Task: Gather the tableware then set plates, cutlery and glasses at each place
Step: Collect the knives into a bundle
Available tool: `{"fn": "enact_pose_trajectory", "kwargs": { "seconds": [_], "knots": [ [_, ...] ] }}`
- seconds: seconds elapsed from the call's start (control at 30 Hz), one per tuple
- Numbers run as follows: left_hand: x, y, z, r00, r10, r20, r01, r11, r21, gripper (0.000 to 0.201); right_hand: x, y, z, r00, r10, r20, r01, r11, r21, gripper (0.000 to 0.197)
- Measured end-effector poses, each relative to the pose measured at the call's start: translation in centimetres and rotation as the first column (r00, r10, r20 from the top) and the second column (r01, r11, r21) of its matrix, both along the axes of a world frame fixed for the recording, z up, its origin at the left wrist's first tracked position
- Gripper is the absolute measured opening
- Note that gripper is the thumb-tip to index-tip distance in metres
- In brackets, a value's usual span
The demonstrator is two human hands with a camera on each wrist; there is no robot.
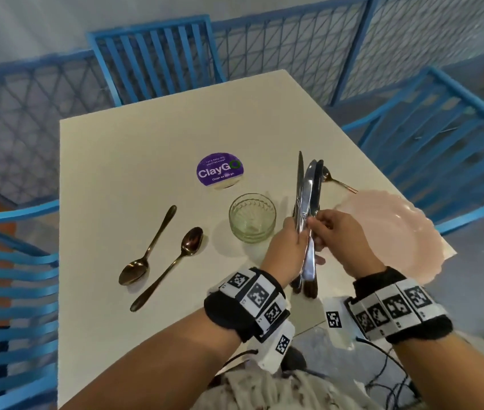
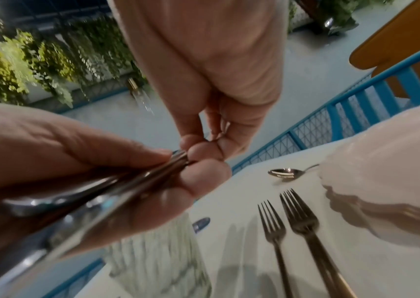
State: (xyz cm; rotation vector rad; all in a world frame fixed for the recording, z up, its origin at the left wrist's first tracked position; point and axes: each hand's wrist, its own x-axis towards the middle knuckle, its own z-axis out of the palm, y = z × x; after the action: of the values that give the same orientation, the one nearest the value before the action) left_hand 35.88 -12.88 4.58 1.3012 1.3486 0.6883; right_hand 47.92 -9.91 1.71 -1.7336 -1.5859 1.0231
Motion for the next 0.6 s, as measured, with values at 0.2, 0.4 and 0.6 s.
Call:
{"fn": "enact_pose_trajectory", "kwargs": {
  "seconds": [0.2, 0.4, 0.6],
  "knots": [
    [0.7, -0.9, -4.0, 0.991, 0.115, -0.074, -0.122, 0.988, -0.095, 0.017, -0.2, 0.4, -3.3, 0.973, 0.177, 0.151, -0.158, 0.979, -0.128, 0.024],
    [1.5, -1.0, -7.5, 0.942, 0.153, -0.3, -0.197, 0.973, -0.122, 0.027, -0.8, 1.6, -5.6, 0.894, 0.353, 0.275, -0.301, 0.929, -0.215, 0.031],
    [2.6, -1.3, -9.0, 0.9, 0.152, -0.41, -0.245, 0.951, -0.186, 0.028, -0.4, 1.8, -7.0, 0.816, 0.458, 0.354, -0.39, 0.887, -0.248, 0.031]
  ]
}}
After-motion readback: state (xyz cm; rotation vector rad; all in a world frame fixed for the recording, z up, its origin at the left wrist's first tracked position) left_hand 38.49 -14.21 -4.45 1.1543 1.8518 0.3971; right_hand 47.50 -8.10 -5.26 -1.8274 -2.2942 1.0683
